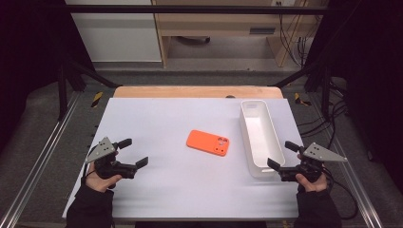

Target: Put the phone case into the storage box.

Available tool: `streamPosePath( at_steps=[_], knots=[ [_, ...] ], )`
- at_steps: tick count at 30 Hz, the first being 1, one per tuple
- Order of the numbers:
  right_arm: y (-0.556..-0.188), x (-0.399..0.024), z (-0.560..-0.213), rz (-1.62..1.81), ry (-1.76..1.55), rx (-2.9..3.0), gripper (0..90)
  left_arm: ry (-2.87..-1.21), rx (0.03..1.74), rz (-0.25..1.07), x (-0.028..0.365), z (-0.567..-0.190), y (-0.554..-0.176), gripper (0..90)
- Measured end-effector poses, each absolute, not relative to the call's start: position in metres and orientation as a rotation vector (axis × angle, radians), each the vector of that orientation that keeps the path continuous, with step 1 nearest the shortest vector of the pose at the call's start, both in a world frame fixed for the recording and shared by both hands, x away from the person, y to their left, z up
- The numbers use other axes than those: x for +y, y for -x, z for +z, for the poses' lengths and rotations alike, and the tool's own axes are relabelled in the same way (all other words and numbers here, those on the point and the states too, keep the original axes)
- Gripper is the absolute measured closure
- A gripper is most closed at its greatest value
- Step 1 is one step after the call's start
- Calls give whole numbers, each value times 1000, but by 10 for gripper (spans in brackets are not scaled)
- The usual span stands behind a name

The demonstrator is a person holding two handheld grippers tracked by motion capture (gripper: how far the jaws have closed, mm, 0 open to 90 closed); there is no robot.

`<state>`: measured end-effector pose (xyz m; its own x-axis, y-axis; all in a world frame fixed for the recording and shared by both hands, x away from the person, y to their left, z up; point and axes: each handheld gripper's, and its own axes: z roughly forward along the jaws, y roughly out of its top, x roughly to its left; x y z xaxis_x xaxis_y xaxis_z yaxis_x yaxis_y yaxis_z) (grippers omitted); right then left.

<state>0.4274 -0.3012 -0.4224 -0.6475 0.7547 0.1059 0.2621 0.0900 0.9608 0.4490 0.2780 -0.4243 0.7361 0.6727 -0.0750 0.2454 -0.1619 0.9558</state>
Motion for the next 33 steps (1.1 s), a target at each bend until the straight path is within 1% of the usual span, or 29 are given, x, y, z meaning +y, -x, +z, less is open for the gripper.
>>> streamPosePath(
  at_steps=[17, 33],
  knots=[
    [-429, -299, -424, 1558, -979, 1975, 3, -1747, 732, 430, 273, -421, -450, 0],
    [-429, -299, -424, 1558, -971, 1977, 3, -1797, 719, 431, 249, -408, -448, 0]
  ],
)
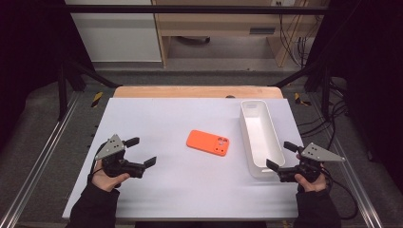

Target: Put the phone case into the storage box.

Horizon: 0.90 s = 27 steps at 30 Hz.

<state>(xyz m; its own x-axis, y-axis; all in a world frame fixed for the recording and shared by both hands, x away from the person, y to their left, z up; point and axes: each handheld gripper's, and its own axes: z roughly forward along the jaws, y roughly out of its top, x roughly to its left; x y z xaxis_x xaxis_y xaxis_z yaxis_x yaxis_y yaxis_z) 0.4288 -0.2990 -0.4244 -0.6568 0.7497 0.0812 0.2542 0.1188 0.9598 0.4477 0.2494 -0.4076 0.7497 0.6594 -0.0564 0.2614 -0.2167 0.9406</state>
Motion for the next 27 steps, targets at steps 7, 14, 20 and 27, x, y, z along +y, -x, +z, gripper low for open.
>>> streamPosePath(
  at_steps=[7, 14, 20, 27],
  knots=[
    [-429, -300, -424, 1561, -975, 1974, 3, -1824, 733, 432, 236, -404, -448, 0],
    [-429, -299, -424, 1559, -973, 1974, 3, -1833, 738, 437, 226, -399, -449, 2],
    [-429, -300, -424, 1557, -974, 1972, 3, -1839, 746, 427, 216, -396, -455, 3],
    [-429, -300, -424, 1560, -974, 1971, 3, -1883, 727, 415, 200, -397, -459, 3]
  ],
)
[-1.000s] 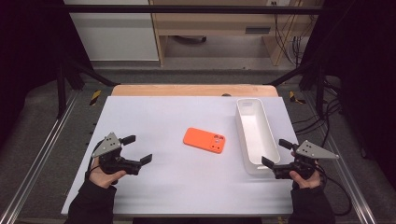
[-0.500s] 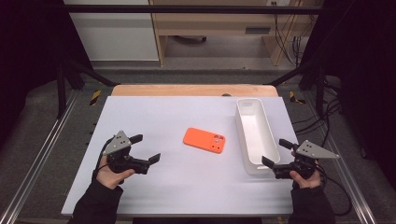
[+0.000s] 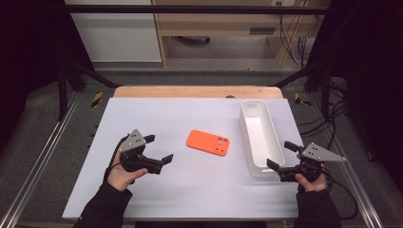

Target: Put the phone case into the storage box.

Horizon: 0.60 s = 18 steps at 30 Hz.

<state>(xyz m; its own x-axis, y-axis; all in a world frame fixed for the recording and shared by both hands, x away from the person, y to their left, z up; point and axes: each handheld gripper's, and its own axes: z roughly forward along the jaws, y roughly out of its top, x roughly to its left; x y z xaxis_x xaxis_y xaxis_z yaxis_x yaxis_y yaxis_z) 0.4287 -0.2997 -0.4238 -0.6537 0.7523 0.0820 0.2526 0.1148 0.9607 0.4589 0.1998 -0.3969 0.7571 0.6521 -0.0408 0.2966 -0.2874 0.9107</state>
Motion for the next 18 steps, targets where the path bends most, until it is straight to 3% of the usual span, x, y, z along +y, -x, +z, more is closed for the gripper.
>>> streamPosePath(
  at_steps=[18],
  knots=[
    [-429, -300, -424, 1558, -972, 1971, 3, -1920, 737, 390, 165, -399, -485, 3]
  ],
)
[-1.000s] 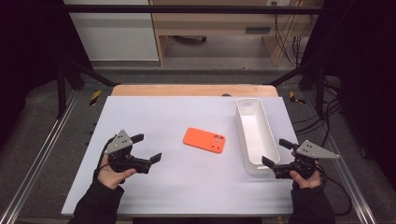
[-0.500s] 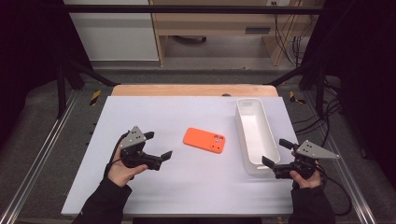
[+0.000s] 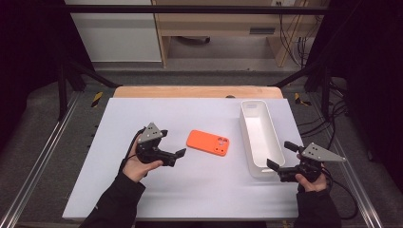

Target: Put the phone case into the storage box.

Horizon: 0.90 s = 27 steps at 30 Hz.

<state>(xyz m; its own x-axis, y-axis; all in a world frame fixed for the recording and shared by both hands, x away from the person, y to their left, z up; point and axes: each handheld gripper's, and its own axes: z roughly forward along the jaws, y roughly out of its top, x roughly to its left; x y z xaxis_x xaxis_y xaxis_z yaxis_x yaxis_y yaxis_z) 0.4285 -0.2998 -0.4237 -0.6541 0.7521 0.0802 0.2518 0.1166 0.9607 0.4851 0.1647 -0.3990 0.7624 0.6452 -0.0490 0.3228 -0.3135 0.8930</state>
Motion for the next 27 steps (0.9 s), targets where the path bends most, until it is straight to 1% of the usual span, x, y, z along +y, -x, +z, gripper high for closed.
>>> streamPosePath(
  at_steps=[7, 14, 17, 24, 27],
  knots=[
    [-428, -300, -423, 1559, -970, 1969, 3, -1940, 740, 382, 153, -398, -494, 11],
    [-429, -300, -424, 1561, -968, 1968, 3, -1966, 764, 405, 142, -397, -502, 48],
    [-428, -300, -423, 1561, -970, 1969, 3, -1972, 764, 394, 137, -396, -506, 68],
    [-428, -301, -423, 1564, -971, 1966, 3, -1984, 775, 424, 128, -397, -514, 148],
    [-429, -300, -423, 1561, -970, 1972, 3, -1991, 783, 412, 124, -396, -519, 181]
  ],
)
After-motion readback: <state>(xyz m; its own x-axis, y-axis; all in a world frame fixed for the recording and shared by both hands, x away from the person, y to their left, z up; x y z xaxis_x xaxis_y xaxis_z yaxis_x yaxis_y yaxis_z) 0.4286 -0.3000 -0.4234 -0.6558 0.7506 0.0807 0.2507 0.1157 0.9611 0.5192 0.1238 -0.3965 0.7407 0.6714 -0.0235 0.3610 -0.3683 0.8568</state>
